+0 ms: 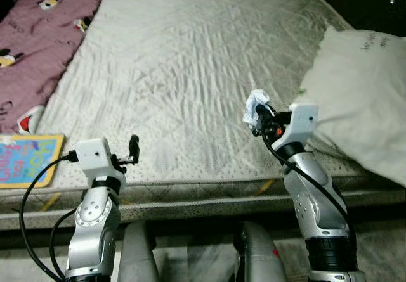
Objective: Clean up the room
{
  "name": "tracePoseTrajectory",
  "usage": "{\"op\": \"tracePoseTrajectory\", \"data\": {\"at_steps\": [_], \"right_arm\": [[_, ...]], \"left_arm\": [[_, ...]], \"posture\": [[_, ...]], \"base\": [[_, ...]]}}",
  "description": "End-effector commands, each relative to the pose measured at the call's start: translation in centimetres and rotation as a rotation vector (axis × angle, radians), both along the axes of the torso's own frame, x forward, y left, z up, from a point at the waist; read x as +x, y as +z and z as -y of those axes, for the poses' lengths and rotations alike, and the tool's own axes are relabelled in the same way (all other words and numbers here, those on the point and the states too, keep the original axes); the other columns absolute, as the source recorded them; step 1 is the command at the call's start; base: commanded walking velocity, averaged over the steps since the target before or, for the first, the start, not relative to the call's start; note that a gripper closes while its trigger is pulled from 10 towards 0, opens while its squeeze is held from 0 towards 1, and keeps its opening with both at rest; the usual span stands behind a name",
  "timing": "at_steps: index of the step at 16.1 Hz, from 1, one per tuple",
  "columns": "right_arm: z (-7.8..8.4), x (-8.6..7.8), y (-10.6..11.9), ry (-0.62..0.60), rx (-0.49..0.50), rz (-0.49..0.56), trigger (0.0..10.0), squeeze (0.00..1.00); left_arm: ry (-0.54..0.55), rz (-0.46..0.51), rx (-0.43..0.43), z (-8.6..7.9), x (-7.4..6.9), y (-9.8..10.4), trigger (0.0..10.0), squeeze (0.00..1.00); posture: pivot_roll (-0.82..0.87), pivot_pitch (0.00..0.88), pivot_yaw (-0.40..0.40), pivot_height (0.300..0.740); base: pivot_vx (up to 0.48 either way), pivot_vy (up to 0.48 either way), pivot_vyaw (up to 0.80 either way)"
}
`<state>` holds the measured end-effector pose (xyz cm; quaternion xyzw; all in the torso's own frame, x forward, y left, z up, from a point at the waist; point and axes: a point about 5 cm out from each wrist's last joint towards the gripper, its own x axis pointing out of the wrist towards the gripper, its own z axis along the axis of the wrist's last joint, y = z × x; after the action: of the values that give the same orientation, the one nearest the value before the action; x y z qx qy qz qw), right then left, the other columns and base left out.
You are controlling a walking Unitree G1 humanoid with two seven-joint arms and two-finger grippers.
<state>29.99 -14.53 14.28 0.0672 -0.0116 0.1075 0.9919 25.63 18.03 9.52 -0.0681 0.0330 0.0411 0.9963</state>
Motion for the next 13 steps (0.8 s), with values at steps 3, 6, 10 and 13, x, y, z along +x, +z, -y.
{"op": "tracePoseTrajectory", "data": {"at_steps": [3,6,10,13], "right_arm": [[0.1,0.1,0.1,-0.009,-0.001,0.004,10.0,0.00],[0.4,0.1,-0.4,-0.022,-0.038,-0.010,10.0,0.00],[1.0,0.0,-1.9,-0.079,-0.119,-0.058,10.0,0.00],[1.4,-0.2,-2.2,-0.071,-0.123,-0.057,10.0,0.00]], "left_arm": [[-0.026,-0.009,0.012,0.3,0.0,-0.1,10.0,0.00],[-0.018,-0.019,0.018,0.2,0.0,-0.2,10.0,0.00],[-0.010,-0.047,0.034,0.1,0.1,-0.5,10.0,0.00],[-0.008,-0.054,0.031,0.1,0.1,-0.6,10.0,0.00]], "posture": [[-0.08,0.000,-0.012,0.673],[-0.08,0.000,-0.012,0.703],[-0.08,0.000,-0.012,0.703],[-0.08,0.000,-0.013,0.703]], "base": [[0.000,0.000,0.00],[0.000,0.000,0.00],[0.000,0.000,0.00],[0.000,0.000,0.00]]}}
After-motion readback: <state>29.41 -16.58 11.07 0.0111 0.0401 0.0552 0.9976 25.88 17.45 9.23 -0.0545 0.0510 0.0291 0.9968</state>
